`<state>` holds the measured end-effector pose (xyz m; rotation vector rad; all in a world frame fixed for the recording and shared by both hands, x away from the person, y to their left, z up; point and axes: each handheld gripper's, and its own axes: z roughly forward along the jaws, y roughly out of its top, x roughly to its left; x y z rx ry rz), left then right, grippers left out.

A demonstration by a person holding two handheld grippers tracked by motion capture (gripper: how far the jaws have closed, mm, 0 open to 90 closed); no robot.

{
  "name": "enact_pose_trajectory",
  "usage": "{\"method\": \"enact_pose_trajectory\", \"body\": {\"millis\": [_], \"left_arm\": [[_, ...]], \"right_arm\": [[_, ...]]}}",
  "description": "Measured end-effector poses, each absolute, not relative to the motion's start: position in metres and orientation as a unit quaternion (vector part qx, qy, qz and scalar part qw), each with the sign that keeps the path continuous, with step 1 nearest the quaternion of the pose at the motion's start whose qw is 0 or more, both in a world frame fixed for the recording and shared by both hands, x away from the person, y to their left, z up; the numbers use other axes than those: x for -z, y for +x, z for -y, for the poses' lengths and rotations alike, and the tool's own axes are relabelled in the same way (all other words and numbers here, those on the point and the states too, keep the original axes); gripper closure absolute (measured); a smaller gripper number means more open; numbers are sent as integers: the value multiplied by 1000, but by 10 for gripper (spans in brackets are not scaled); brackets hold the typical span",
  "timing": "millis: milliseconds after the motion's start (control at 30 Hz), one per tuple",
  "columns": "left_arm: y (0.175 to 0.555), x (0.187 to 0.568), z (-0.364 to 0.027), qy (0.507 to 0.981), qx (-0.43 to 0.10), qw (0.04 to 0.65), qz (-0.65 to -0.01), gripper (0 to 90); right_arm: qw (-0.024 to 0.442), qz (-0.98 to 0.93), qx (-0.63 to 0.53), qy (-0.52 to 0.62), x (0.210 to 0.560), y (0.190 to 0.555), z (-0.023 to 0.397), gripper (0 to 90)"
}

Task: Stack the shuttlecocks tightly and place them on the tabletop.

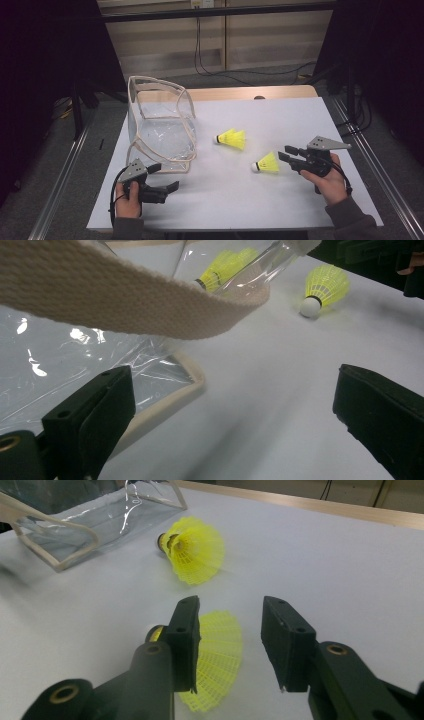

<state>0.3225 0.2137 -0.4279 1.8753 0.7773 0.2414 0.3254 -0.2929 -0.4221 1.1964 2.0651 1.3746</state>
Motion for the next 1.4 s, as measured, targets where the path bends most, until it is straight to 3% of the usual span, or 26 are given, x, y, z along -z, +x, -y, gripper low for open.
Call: {"method": "enact_pose_trajectory", "body": {"millis": [367, 833, 1167, 1400], "left_arm": [[322, 428, -214, 783, -101, 522, -323, 35], [323, 428, -213, 783, -100, 522, -323, 35], [323, 429, -212, 782, -99, 524, -323, 35], [324, 429, -211, 782, -99, 524, -322, 35]], "right_arm": [[167, -747, -491, 415, 427, 325, 283, 336], [139, -764, -479, 410, 439, 326, 274, 79], [133, -772, -474, 402, 441, 325, 271, 77], [122, -781, -467, 396, 444, 325, 269, 260]]}}
